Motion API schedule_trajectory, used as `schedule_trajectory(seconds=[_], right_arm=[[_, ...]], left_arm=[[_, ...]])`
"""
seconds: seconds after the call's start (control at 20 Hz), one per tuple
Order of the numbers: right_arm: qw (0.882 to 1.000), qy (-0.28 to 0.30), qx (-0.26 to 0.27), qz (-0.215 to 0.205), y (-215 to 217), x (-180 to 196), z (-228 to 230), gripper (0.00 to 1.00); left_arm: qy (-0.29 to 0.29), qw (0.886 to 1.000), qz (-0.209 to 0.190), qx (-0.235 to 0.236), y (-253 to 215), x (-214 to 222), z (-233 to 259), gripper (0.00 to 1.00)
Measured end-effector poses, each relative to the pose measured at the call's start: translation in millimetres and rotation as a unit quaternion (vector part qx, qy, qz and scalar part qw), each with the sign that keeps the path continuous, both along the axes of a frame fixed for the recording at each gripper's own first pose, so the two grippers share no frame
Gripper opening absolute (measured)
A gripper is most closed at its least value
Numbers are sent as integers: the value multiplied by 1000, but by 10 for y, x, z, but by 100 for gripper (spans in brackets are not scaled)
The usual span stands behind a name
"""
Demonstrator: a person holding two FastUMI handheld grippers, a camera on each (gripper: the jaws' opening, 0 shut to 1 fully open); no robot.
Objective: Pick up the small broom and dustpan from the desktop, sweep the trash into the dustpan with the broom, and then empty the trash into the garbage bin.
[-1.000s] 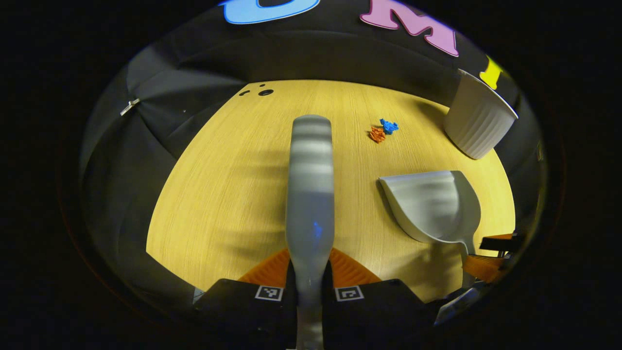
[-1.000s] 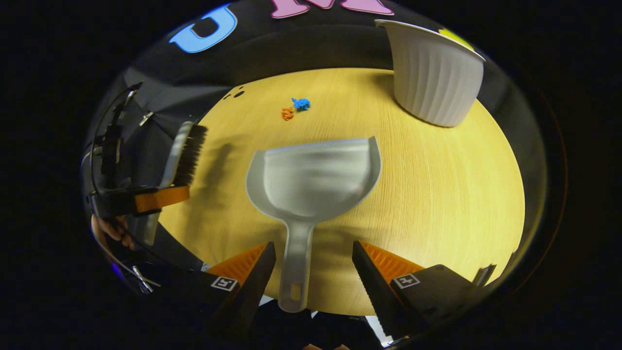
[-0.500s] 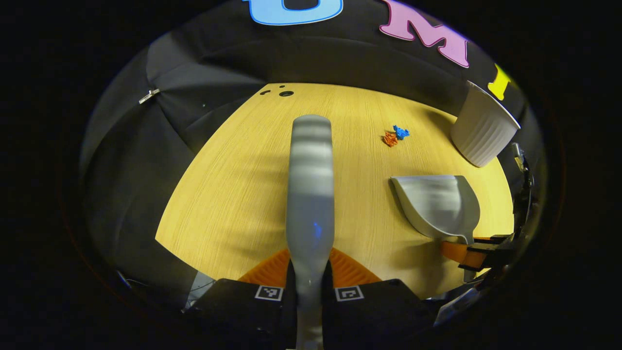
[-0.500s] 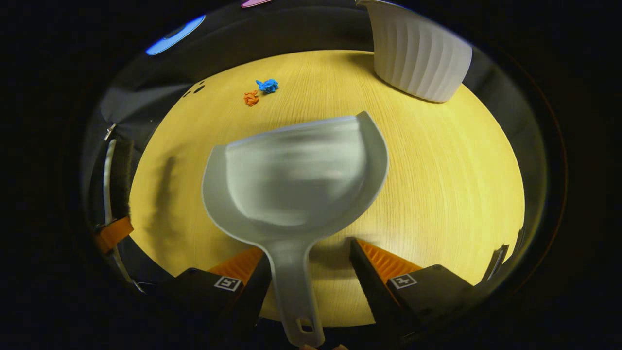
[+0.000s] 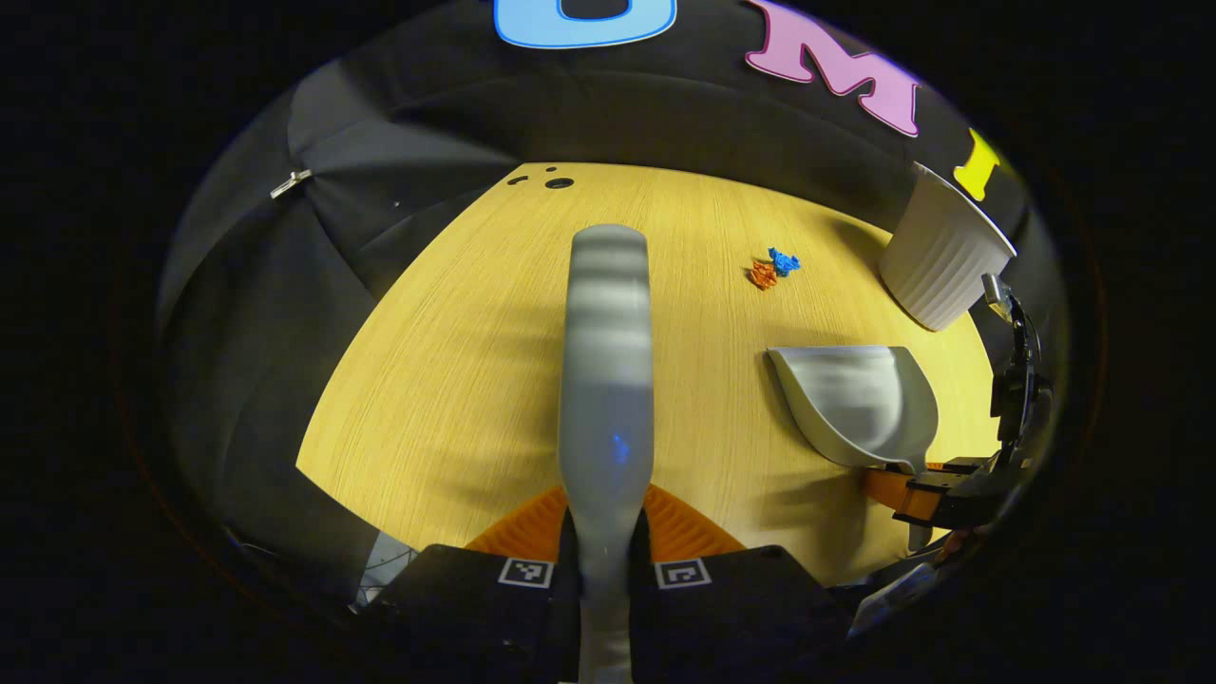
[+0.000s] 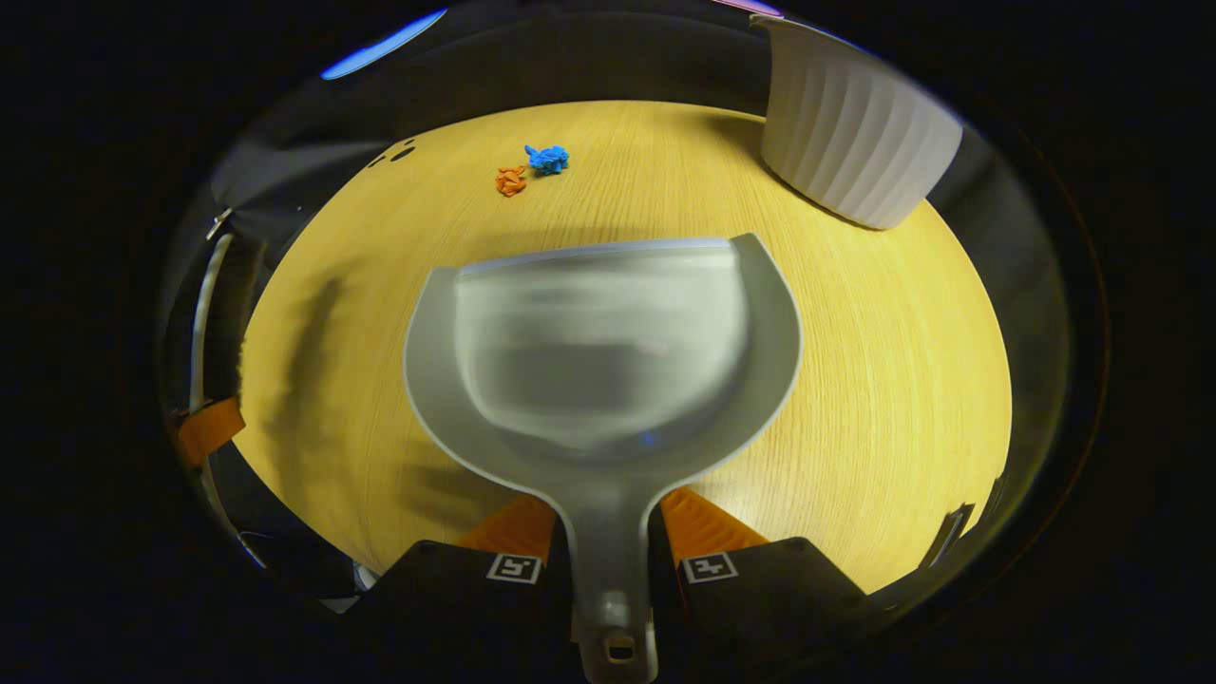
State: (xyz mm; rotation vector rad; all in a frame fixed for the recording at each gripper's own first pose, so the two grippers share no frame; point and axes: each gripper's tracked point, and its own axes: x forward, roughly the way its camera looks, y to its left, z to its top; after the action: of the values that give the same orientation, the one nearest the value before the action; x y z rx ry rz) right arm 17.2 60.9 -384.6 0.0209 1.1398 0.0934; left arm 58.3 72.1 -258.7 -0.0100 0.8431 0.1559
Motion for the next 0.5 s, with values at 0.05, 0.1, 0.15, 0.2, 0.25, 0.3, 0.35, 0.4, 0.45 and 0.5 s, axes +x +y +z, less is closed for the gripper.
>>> schedule_trajectory(seconds=[0.05, 0.1, 0.15, 0.2, 0.25, 0.3, 0.35, 0.4, 0.45, 0.5], right_arm=[[1000, 1, 9, 11, 1, -16, 17, 39], [1000, 4, 11, 24, -24, -48, 32, 36], [999, 0, 7, 35, -82, -44, 19, 36], [999, 1, 4, 45, -124, -50, 10, 36], [999, 3, 3, 50, -163, -78, 17, 36], [999, 3, 4, 51, -198, -74, 43, 34], [999, 3, 2, 54, -231, -63, 51, 33], [998, 0, 1, 58, -256, -46, 74, 36], [998, -4, 2, 61, -277, -36, 104, 39], [998, -5, 1, 65, -316, -31, 135, 36]], left_arm=[[0, 1000, -7, 3, 1, 71, 1, 24], [3, 1000, -17, 4, -10, 130, 2, 25], [7, 1000, -28, 5, -28, 203, -7, 25], [11, 999, -42, 7, -34, 296, -26, 28], [16, 998, -55, 11, -42, 399, -34, 25], [19, 997, -67, 18, -35, 514, -36, 24], [21, 996, -78, 25, -35, 641, -27, 25], [22, 995, -87, 29, -39, 768, -15, 24], [23, 994, -99, 30, -70, 903, -2, 25], [26, 993, -110, 29, -107, 1050, -17, 25]])
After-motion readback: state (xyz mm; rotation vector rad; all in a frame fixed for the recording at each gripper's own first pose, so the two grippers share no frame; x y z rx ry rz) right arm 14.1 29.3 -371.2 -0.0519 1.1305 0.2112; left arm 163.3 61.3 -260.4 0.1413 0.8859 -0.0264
